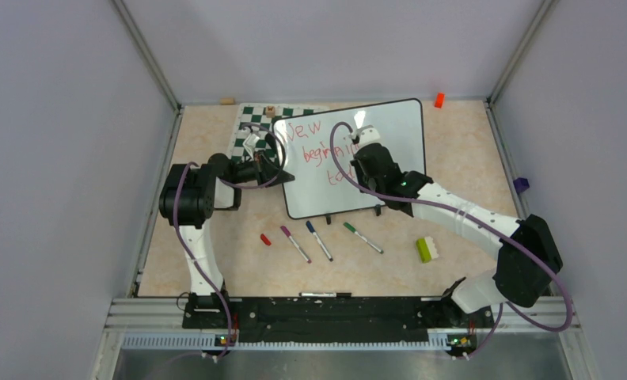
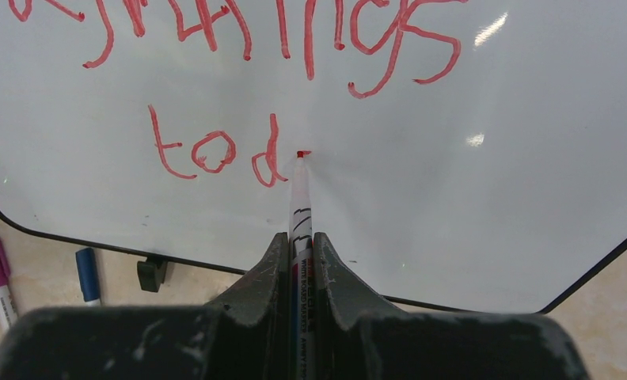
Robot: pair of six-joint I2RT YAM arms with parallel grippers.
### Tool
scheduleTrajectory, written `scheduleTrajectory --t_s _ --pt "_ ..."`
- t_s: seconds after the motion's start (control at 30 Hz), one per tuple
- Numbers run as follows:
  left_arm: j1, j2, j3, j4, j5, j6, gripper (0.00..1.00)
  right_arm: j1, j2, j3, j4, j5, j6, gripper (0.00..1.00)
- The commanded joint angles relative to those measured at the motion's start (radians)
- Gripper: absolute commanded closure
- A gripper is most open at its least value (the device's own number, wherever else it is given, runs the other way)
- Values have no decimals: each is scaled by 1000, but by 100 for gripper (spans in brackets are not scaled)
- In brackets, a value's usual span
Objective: Write a sentence on the whiteboard
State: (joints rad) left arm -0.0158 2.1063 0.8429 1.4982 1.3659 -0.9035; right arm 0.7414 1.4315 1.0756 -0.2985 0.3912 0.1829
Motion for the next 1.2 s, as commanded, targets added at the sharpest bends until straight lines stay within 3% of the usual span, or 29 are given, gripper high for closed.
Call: scheduleTrajectory --t_s 0.0,0.3,0.67,1.17 --pt "6 -8 -18 121 55 156 100 -10 -1 10 29 -26 -8 100" --pt "7 -9 -19 120 55 157 100 -10 -15 -37 -7 -22 -5 100" --pt "6 -9 -19 120 55 159 100 -9 0 32 -38 75 -28 100" --pt "7 -9 -18 120 56 159 100 -10 30 89 -24 63 -31 100"
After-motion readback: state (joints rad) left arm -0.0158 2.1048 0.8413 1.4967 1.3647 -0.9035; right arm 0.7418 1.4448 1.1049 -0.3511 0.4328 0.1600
